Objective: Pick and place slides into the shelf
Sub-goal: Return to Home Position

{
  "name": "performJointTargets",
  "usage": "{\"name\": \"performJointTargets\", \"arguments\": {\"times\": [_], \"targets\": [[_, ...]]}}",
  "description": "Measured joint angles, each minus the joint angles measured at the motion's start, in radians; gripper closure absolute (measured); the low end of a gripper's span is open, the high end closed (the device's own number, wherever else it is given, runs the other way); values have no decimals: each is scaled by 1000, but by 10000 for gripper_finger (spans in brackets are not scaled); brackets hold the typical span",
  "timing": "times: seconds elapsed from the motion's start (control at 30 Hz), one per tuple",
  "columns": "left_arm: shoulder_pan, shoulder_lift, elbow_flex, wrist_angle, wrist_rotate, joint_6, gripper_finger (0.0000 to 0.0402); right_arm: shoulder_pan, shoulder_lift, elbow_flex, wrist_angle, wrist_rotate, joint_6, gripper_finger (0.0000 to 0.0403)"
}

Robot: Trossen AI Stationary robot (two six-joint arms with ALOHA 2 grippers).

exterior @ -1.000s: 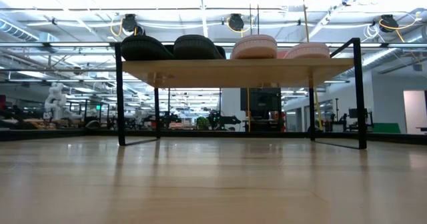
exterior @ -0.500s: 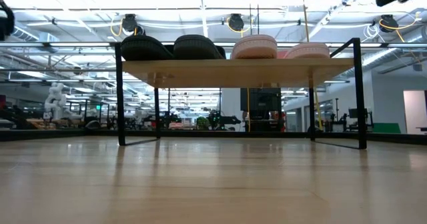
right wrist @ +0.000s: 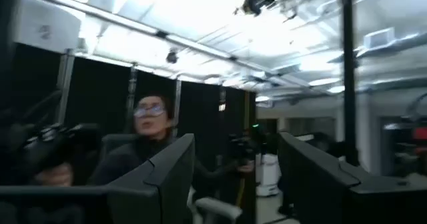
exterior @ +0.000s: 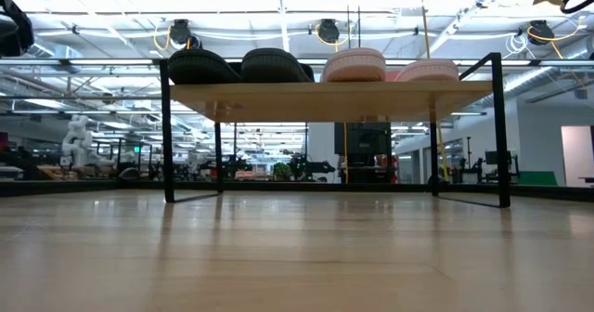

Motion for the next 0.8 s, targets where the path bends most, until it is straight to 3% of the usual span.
{"name": "performJointTargets", "arguments": {"times": [0.17,0.3,0.57,0.8], "targets": [[37,0,-140,228,51,115,289,-1,-1,9,-13,-5,5,197],[95,-2,-195,298,129,132,289,-2,-1,10,-66,25,-3,197],[261,-3,-201,295,365,191,289,-2,-1,10,-79,38,-22,197],[363,-81,-202,180,461,201,289,-2,-1,10,-116,34,12,197]]}}
